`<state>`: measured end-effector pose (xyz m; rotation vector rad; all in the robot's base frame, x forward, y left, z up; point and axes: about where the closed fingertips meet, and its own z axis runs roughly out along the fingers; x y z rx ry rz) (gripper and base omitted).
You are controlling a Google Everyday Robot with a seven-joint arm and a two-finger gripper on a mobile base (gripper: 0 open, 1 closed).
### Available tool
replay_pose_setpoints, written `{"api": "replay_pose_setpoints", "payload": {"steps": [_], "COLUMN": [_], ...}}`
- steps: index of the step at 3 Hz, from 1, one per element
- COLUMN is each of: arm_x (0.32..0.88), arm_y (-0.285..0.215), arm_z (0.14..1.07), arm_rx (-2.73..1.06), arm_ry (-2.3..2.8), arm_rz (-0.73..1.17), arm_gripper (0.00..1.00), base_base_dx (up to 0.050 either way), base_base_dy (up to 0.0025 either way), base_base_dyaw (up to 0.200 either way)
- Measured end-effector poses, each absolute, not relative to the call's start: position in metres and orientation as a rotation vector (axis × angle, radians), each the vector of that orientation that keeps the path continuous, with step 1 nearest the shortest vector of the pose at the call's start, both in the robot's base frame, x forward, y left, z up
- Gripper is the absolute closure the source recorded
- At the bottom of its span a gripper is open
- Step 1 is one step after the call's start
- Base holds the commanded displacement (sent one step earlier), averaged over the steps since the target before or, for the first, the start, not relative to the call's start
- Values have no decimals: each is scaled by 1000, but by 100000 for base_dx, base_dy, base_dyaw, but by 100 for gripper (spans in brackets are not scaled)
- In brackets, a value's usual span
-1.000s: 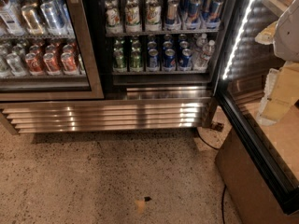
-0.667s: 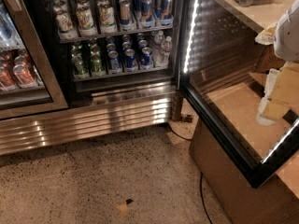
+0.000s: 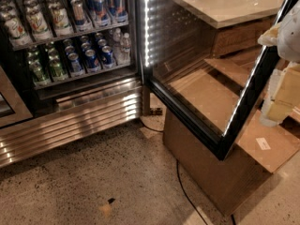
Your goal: Close right fridge door
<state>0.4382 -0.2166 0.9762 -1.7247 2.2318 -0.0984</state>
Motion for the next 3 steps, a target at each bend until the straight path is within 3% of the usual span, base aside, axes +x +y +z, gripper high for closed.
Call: {"api": "replay_pose_setpoints", "payload": {"steps": [2,3], "arm_x": [438,438], "arm_y": [-217,-217], "arm_z": [976,976], "arm_rx": [-1725,-1725], "arm_ry": [2232,2232], "arm_rz": [-98,-98], "arm_gripper": [0,0], "base_base_dx": [9,4848], "base_base_dy": [-10,3], "base_base_dyaw": [-16873,-50]}}
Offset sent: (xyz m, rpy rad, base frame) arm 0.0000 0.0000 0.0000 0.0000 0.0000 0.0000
